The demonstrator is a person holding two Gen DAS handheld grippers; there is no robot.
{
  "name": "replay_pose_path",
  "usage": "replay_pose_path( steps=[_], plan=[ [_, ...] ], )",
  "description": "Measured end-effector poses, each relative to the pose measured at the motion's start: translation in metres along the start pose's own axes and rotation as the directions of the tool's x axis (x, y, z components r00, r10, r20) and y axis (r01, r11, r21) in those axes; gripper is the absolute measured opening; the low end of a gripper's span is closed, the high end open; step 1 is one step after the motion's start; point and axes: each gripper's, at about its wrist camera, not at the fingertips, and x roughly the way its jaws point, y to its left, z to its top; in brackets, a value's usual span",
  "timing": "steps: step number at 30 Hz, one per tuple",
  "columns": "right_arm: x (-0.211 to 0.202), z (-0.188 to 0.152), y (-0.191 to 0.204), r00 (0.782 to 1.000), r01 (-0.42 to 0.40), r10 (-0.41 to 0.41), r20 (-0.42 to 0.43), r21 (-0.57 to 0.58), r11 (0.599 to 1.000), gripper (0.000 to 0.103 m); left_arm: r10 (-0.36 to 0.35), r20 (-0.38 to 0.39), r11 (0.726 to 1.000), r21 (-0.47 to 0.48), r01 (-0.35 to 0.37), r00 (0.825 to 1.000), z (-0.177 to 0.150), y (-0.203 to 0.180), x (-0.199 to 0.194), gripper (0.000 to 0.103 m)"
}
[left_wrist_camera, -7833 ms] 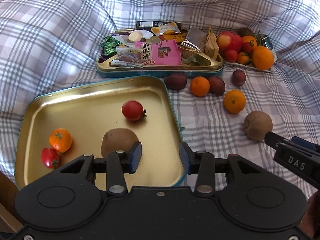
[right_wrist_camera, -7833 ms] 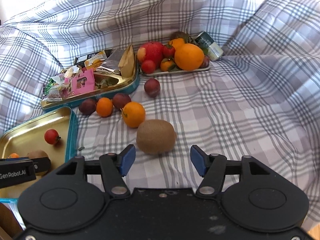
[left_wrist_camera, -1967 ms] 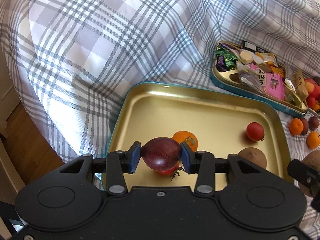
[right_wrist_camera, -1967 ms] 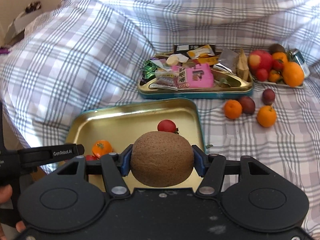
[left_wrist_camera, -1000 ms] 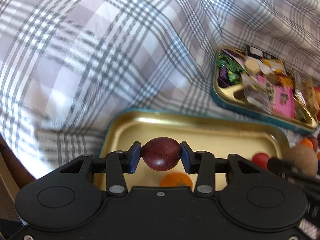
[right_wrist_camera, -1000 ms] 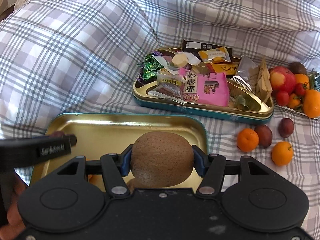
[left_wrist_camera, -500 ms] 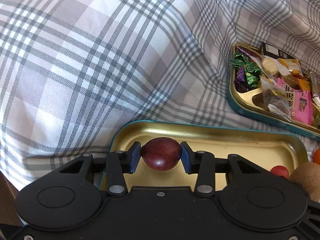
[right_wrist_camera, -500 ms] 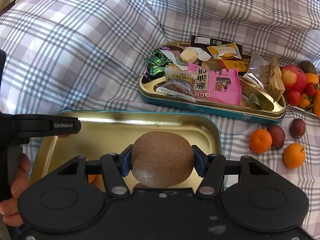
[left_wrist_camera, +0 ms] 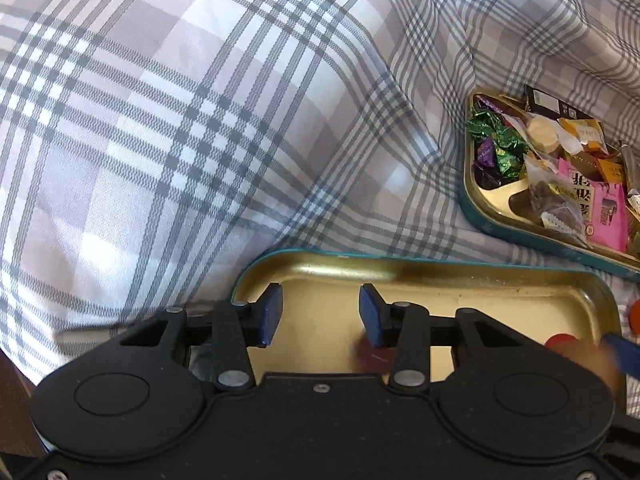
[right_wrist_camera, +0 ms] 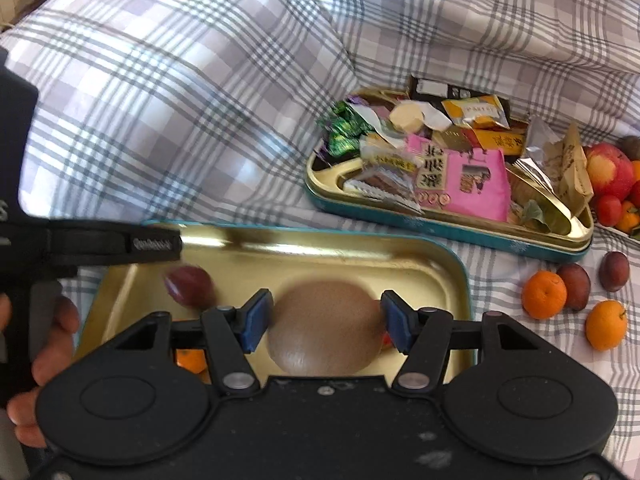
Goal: Organize fruits
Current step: 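Open the left tool to drop the plum while the right tool releases the kiwi in the tray, then move both open tools back toward the loose mandarins and plums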
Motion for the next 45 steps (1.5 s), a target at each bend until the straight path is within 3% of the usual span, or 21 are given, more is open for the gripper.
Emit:
replay_pose_path(
  steps=[6,26,45],
  plan=[
    [-0.013,-0.005,0.005,0.999,0.024,-0.023,0.027,-0.044,0.999,0.062,0.0,-0.013,1.0,0.003,0.0,1.0,-0.011,-0.001,-0.008,0.05],
    [-0.07,-0.056,-0.029,0.997,0.068,-0.071,0.043,0.073,0.995,0.062,-0.037,-0.022,0.999,0.039,0.037,0.999,-0.065,-0.017,-0.06,0.05],
    [-0.119,-0.128,-0.124,0.979,0.187,-0.201,0.018,0.302,0.935,0.062,-0.12,-0.042,0.976,0.18,0.125,0.992,-0.113,-0.105,-0.094,0.05]
  ],
)
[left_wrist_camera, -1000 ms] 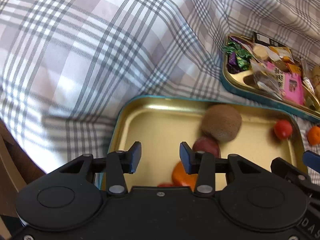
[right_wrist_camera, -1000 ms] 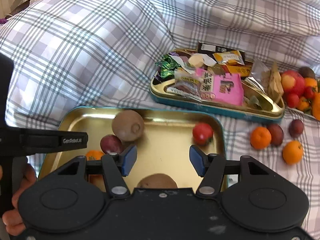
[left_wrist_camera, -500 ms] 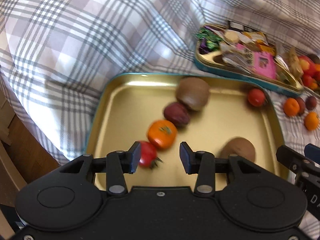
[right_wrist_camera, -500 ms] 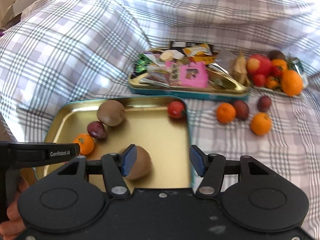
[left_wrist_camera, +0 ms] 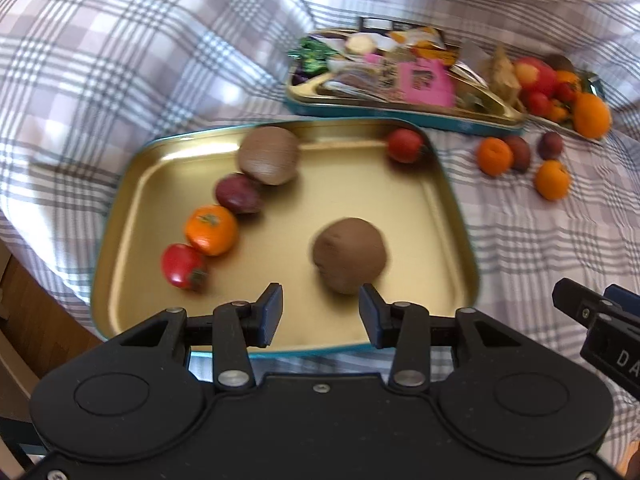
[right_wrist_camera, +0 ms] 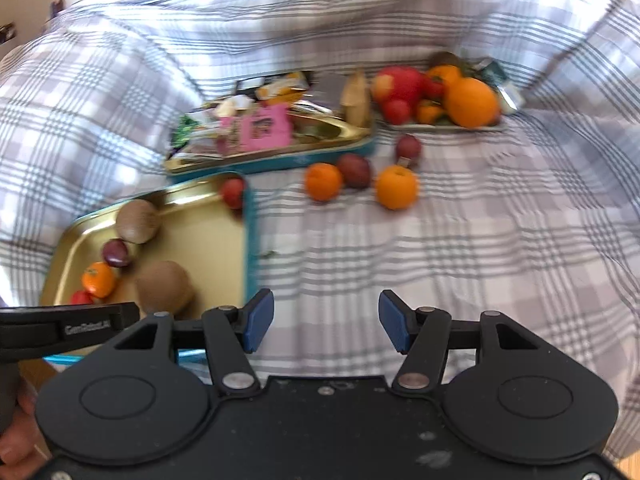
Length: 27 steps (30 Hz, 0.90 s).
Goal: Organize fruits
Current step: 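Move both open tools back toward the loose mandarins and plums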
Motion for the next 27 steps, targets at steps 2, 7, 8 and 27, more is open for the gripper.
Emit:
replay_pose_path(
  steps=[2,7,8,27],
  plan=[
    [0.001,-0.003,-0.012,1.0,0.022,-0.022,-0.003,0.018,1.0,0.062,-0.009,-0.004,1.0,0.021,0.009,1.0,-0.001,-0.011,0.0,0.05],
    [0.006,-0.008,-0.039,0.997,0.08,-0.079,-0.015,0.065,0.995,0.062,-0.023,0.003,0.997,0.075,0.023,1.0,-0.002,-0.037,0.0,0.05],
    [0.007,-0.008,-0.044,0.996,0.09,-0.089,-0.016,0.071,0.993,0.062,-0.029,0.005,0.996,0.079,0.029,1.0,-0.002,-0.043,-0.001,0.05],
    [0.051,0.033,-0.08,0.993,0.113,-0.116,0.032,0.073,0.991,0.062,-0.077,0.017,0.992,0.101,0.075,0.997,0.043,-0.093,0.031,0.05]
  ],
)
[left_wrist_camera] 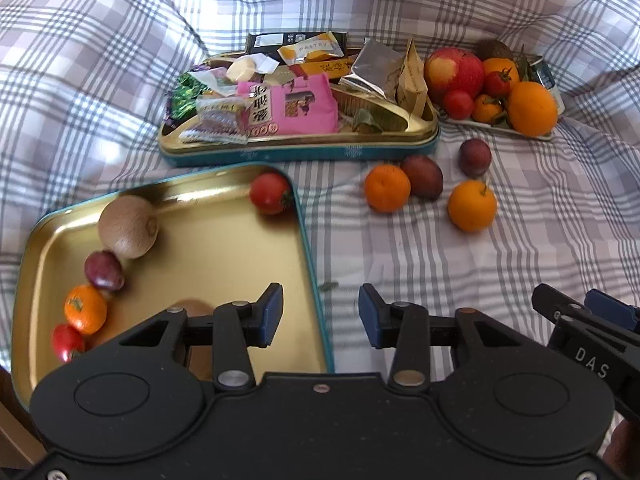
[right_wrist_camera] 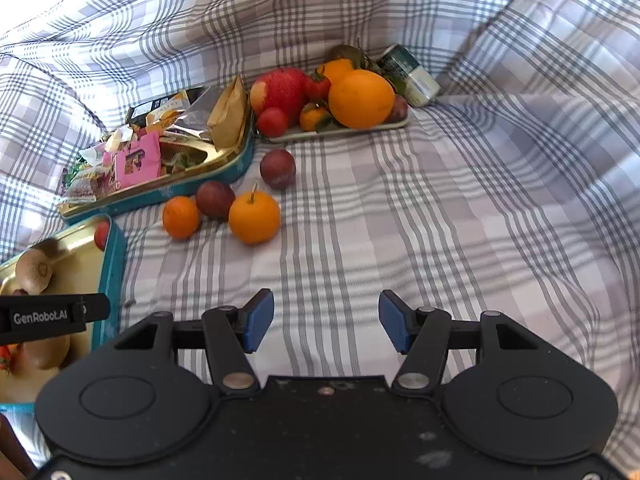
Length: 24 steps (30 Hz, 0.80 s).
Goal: Organize fruits
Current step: 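Move both open tools back toward the loose mandarins and plums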
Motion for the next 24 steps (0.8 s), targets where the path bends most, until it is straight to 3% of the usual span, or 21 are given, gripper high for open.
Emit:
replay_pose_path(
  steps=[12,24],
  plan=[
    [0.029,0.027,0.016,0.996,-0.055,0.06,0.072,-0.065,0.996,0.062,-0.033,0.021,0.999,-0.003,0.033,0.999,0.037,-0.011,0.031,0.05],
    [0.058,0.026,0.035,0.985,-0.076,0.105,0.137,-0.205,0.976,0.062,-0.072,0.05,0.997,0.0,0.072,0.996,0.056,-0.018,0.055,0.05]
  ],
)
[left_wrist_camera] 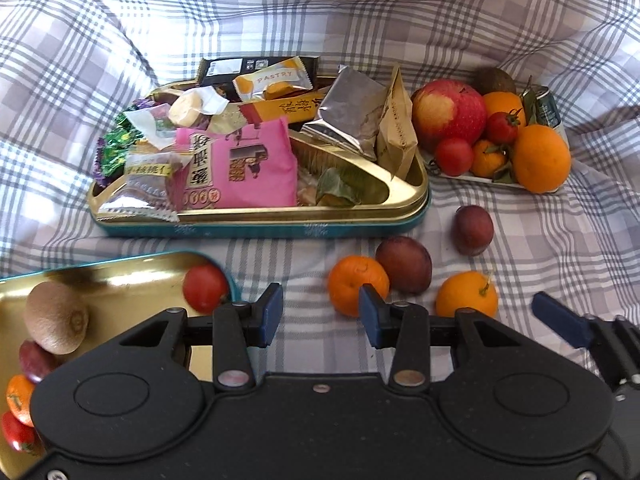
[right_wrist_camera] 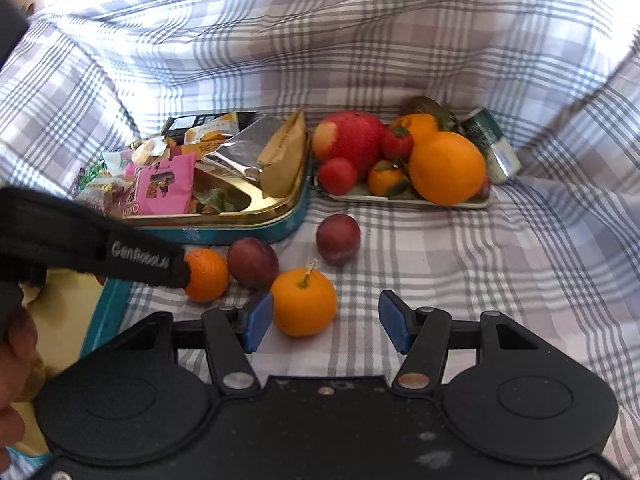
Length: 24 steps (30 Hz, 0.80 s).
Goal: Organize fruits
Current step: 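Move both open tools back toward the loose mandarins and plums, then grasp a mandarin with the right tool while the left tool approaches another mandarin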
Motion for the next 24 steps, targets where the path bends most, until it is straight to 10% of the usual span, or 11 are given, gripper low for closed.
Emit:
replay_pose_path(
  steps=[10,16,24],
  plan=[
    [0.022,-0.011,0.008,0.999,-0.013,0.015,0.036,-0.048,0.999,0.062,-0.078,0.036,0.997,-0.018,0.078,0.996,0.002,-0.004,0.01,0.05],
    [0.019,-0.017,0.002,1.0,-0.013,0.014,0.022,-0.04,0.999,0.045,-0.079,0.043,0.997,-0.015,0.08,0.996,0.001,-0.006,0.014,0.05],
    [0.006,-0.02,-0.025,1.0,0.031,-0.031,-0.004,0.117,0.993,0.045,-0.058,0.047,0.998,0.001,0.058,0.997,-0.001,-0.011,0.02,0.05]
  ],
)
